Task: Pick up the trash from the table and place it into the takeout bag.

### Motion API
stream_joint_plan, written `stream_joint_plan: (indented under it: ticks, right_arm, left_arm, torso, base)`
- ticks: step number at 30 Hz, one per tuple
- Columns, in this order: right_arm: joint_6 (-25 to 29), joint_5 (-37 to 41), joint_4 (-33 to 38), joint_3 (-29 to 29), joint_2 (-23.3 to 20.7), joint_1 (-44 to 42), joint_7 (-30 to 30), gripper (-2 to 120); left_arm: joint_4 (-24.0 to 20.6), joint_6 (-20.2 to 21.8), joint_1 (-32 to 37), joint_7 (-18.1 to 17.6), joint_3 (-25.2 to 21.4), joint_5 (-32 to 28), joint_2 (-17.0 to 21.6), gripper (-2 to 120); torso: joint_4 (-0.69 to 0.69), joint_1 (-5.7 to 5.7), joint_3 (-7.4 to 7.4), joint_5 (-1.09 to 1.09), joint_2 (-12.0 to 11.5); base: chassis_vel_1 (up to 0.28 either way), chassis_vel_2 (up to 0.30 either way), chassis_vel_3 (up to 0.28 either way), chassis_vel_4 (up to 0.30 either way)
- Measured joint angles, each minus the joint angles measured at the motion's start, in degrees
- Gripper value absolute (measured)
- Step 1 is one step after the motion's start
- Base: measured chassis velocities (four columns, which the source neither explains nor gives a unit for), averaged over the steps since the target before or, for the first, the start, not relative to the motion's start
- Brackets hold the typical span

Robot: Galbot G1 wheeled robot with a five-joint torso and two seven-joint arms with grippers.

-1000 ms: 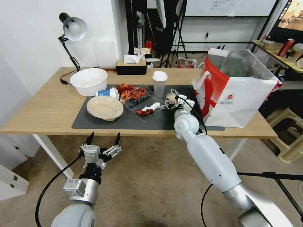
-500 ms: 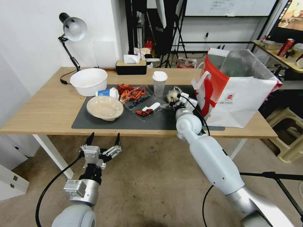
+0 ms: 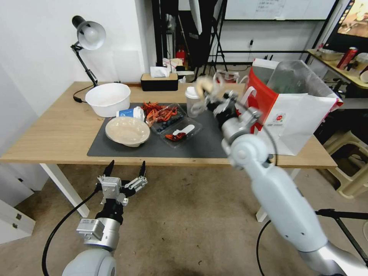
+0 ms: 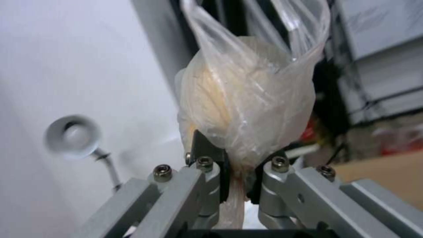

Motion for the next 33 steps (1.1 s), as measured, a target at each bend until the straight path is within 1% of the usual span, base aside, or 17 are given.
stream_joint_plan:
  ticks: [3, 4, 7, 8, 11, 12, 14, 15, 18, 19, 20, 24, 25, 28, 29, 32, 33]
  right_arm:
    - [-3.5, -4.1, 1.6, 4.4, -3.0, 1.5, 4.4, 4]
    - [-3.5, -4.1, 1.6, 4.4, -3.0, 1.5, 4.4, 4]
    - [-8.3, -4.9, 2.1, 8.2, -6.1, 2.7, 9.7, 4]
    - [-8.3, -4.9, 2.1, 8.2, -6.1, 2.7, 9.7, 4]
    - [-13.2, -2.3, 1.4, 10.6, -8.3, 3.3, 14.6, 4]
    - [-13.2, -2.3, 1.4, 10.6, -8.3, 3.3, 14.6, 4]
    - [-16.1, 0.4, 1.2, 11.2, -9.1, 3.4, 17.3, 5]
    - [-18.0, 2.3, 1.1, 11.7, -9.4, 3.5, 18.9, 11]
    - [-19.3, 3.9, 1.1, 12.0, -9.4, 3.5, 20.1, 18]
    - [-21.1, 6.5, 1.1, 12.5, -9.4, 3.6, 22.1, 25]
    - [-21.1, 6.5, 1.1, 12.5, -9.4, 3.6, 22.1, 25]
    - [-22.6, 8.8, 1.2, 13.4, -9.5, 3.5, 23.6, 44]
    - [-22.6, 8.8, 1.2, 13.4, -9.5, 3.5, 23.6, 44]
    - [-23.3, 9.8, 1.6, 14.1, -9.9, 3.4, 24.3, 59]
    - [-23.3, 9.8, 1.6, 14.1, -9.9, 3.4, 24.3, 59]
    - [-23.6, 10.0, 1.7, 14.7, -10.3, 3.2, 24.5, 72]
    - [-23.6, 10.0, 1.7, 14.7, -10.3, 3.2, 24.5, 72]
  left_arm:
    - [0.0, -0.1, 0.1, 0.0, 0.3, 0.3, -0.2, 100]
    - [0.0, -0.1, 0.1, 0.0, 0.3, 0.3, -0.2, 100]
    - [0.0, -0.2, 0.1, 0.2, 0.5, 0.5, -0.3, 100]
    - [0.0, -0.2, 0.1, 0.2, 0.5, 0.5, -0.3, 100]
    - [0.0, -0.2, 0.0, 0.3, 0.9, 0.6, -0.4, 99]
    - [0.0, -0.2, 0.0, 0.3, 0.9, 0.6, -0.4, 99]
    - [0.0, -0.3, 0.0, 0.4, 1.0, 0.6, -0.5, 100]
    - [0.0, -0.4, 0.0, 0.4, 1.0, 0.6, -0.5, 100]
    - [0.0, -0.4, 0.0, 0.4, 1.0, 0.6, -0.4, 100]
    - [-0.1, -0.6, 0.1, 0.4, 1.0, 0.7, -0.3, 100]
    - [-0.1, -0.6, 0.1, 0.4, 1.0, 0.7, -0.3, 100]
    - [-0.2, -0.7, 0.1, 0.4, 1.0, 0.7, -0.2, 100]
    - [-0.2, -0.7, 0.1, 0.4, 1.0, 0.7, -0.2, 100]
    - [-0.2, -0.8, 0.1, 0.4, 1.0, 0.7, -0.2, 100]
    - [-0.2, -0.8, 0.1, 0.4, 1.0, 0.7, -0.2, 100]
    - [-0.2, -0.8, 0.1, 0.4, 1.0, 0.7, -0.2, 100]
    - [-0.2, -0.8, 0.1, 0.4, 1.0, 0.7, -0.2, 100]
  torso:
    - [-0.03, 0.00, 0.00, 0.00, 0.0]
    - [-0.03, 0.00, 0.00, 0.00, 0.0]
    - [-0.02, 0.00, 0.00, 0.00, 0.0]
    - [-0.02, 0.00, 0.00, 0.00, 0.0]
    - [-0.03, 0.00, 0.00, 0.00, 0.0]
    - [-0.03, 0.00, 0.00, 0.00, 0.0]
    - [-0.02, 0.00, 0.00, 0.00, 0.0]
    - [-0.01, 0.00, 0.00, -0.01, 0.0]
    - [-0.01, 0.00, 0.00, -0.01, 0.0]
    - [-0.01, 0.00, 0.00, -0.01, 0.0]
    - [-0.01, 0.00, 0.00, -0.01, 0.0]
    - [-0.01, 0.00, 0.00, -0.02, 0.0]
    - [-0.01, 0.00, 0.00, -0.02, 0.0]
    - [-0.01, 0.00, 0.00, -0.02, 0.0]
    - [-0.01, 0.00, 0.00, -0.02, 0.0]
    - [-0.01, 0.00, 0.00, -0.02, 0.0]
    - [-0.01, 0.00, 0.00, -0.02, 0.0]
  base:
    - [0.000, 0.000, 0.000, 0.000]
    - [0.000, 0.000, 0.000, 0.000]
    - [0.000, 0.000, 0.000, 0.000]
    - [0.000, 0.000, 0.000, 0.000]
    - [0.000, 0.000, 0.000, 0.000]
    - [0.000, 0.000, 0.000, 0.000]
    - [0.000, 0.000, 0.000, 0.000]
    - [0.000, 0.000, 0.000, 0.000]
    - [0.000, 0.000, 0.000, 0.000]
    - [0.000, 0.000, 0.000, 0.000]
    - [0.000, 0.000, 0.000, 0.000]
    - [0.000, 0.000, 0.000, 0.000]
    - [0.000, 0.000, 0.000, 0.000]
    - [0.000, 0.000, 0.000, 0.000]
    - [0.000, 0.000, 0.000, 0.000]
    - [0.000, 0.000, 0.000, 0.000]
    - [0.000, 0.000, 0.000, 0.000]
